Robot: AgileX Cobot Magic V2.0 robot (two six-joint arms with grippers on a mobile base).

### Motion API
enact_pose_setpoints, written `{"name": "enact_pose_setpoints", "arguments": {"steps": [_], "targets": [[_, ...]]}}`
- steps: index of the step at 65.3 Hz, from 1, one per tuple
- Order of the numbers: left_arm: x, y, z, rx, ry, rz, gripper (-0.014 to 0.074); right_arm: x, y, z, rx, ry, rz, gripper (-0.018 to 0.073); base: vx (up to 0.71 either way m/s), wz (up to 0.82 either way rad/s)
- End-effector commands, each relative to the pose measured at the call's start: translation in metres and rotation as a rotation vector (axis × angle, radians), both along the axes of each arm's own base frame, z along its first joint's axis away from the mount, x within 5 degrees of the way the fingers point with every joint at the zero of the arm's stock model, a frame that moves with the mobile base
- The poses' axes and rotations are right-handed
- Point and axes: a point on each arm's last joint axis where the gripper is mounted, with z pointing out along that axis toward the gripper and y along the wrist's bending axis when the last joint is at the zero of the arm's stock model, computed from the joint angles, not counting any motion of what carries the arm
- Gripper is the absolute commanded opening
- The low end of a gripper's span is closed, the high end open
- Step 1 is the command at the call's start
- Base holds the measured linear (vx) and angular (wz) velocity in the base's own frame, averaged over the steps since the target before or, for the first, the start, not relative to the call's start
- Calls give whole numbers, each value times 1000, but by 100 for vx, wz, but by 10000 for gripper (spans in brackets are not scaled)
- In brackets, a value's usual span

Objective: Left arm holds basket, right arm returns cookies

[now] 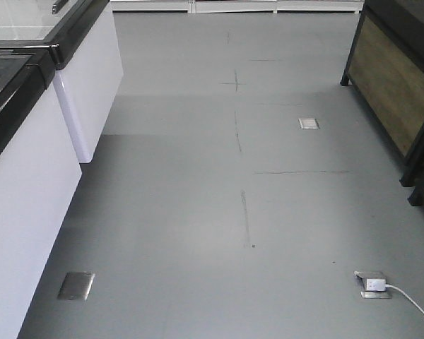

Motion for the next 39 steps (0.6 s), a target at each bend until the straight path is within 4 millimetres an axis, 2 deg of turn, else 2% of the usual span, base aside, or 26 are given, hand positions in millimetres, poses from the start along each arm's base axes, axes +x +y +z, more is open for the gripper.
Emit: {"name": "enact_pose_setpoints", "arguments": {"steps": [1,39], "targets": [[-3,0,18,-16,-120,-5,-6,0,1,1,-15,-70,8,-8,0,0],[-3,0,18,-16,-120,-5,-6,0,1,1,-15,-70,8,-8,0,0]]}}
